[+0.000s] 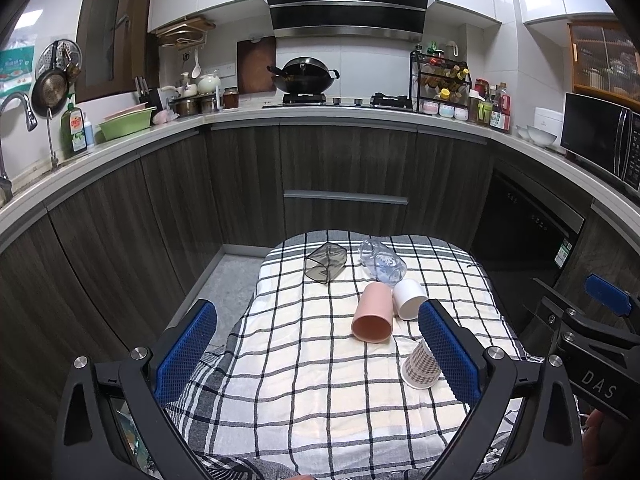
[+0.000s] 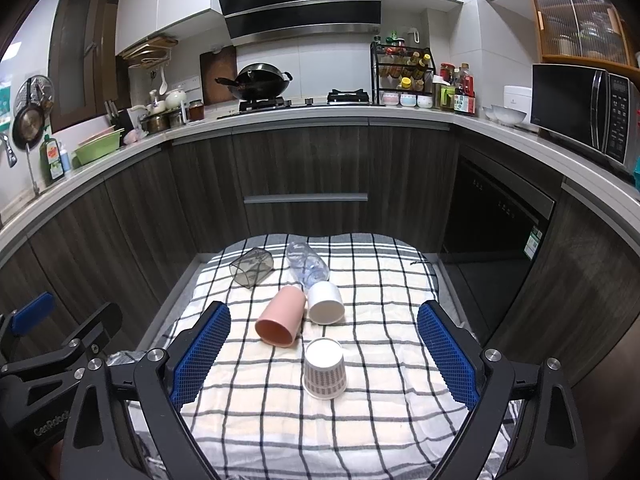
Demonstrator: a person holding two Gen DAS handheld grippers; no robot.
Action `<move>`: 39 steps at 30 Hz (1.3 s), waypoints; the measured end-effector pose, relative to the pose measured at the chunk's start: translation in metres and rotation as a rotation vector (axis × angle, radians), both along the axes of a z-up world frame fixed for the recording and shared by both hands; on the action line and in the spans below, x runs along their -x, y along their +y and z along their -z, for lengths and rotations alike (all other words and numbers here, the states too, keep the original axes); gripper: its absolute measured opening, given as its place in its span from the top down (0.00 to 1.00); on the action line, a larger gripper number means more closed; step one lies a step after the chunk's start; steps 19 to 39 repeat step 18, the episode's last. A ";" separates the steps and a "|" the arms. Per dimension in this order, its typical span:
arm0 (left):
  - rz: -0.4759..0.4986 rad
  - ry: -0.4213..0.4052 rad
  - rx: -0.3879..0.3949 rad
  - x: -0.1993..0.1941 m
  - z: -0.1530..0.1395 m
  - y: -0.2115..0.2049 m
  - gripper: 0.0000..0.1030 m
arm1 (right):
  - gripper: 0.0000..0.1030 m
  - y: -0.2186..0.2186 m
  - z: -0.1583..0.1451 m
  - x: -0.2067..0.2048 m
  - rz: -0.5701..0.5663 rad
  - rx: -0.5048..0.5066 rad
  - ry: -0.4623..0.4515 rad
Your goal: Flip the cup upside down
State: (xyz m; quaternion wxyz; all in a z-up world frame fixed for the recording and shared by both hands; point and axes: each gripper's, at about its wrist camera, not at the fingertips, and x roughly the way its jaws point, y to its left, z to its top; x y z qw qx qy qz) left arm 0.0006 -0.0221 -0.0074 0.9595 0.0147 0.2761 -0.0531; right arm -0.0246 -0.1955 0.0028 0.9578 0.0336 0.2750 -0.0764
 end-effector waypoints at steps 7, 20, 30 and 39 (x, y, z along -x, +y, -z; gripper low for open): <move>-0.010 0.006 0.008 -0.001 0.002 0.003 0.00 | 0.08 -0.001 0.000 0.000 0.000 -0.001 0.000; -0.014 -0.013 -0.014 0.001 0.000 -0.002 0.00 | 0.08 0.006 0.009 -0.001 0.007 -0.004 0.010; -0.014 -0.013 -0.014 0.001 0.000 -0.002 0.00 | 0.08 0.006 0.009 -0.001 0.007 -0.004 0.010; -0.014 -0.013 -0.014 0.001 0.000 -0.002 0.00 | 0.08 0.006 0.009 -0.001 0.007 -0.004 0.010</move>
